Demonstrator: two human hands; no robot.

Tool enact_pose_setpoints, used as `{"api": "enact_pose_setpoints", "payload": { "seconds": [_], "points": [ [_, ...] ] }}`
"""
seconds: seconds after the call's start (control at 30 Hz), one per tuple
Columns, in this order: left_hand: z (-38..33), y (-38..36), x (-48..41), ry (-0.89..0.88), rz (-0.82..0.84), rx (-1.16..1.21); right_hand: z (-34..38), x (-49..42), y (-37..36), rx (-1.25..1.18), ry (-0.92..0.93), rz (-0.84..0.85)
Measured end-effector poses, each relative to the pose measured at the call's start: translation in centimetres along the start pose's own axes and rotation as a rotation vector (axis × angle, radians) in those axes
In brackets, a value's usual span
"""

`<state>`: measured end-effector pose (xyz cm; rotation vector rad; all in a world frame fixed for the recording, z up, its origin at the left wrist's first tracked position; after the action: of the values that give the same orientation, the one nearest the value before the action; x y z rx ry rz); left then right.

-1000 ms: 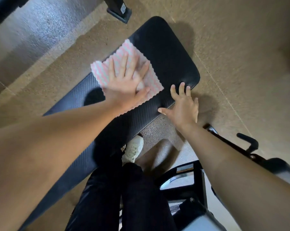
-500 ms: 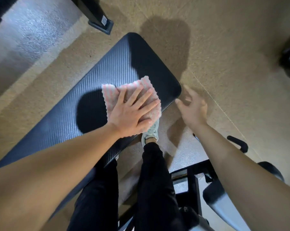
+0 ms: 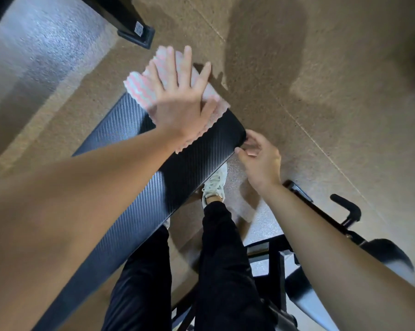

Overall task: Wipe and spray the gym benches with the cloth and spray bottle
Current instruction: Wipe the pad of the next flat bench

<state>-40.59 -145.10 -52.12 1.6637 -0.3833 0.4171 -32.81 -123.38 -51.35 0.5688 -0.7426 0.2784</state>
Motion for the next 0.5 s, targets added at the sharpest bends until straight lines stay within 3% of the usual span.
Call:
{"api": "enact_pose_setpoints", "payload": {
  "seconds": [0.2,0.37,0.5],
  "points": [
    [-6.7,-3.3,4.9,-0.286,0.093,-0.053,-1.6,0.0,1.4,-0.102,-0.058,-0.072],
    [-8.8,-4.4,7.3,-0.385,0.115,-0.040,-1.5,0.8,3.3,-0.090,-0.074,-0.136],
    [-7.2,-2.6,9.3,-0.439,0.039,0.077,1.5,1.5,3.1,0.062,0.098,-0.142]
  ]
}}
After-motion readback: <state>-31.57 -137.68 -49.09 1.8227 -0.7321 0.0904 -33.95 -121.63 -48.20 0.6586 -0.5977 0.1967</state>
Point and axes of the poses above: each hand's wrist, its own x-axis away from the middle knuckle, its own y-axis out of the back of the hand, z = x × y, the point moved 9 cm from there along -x, towards the middle knuckle, and after that the axes turned 11 degrees about z, right-handed, at the moved point
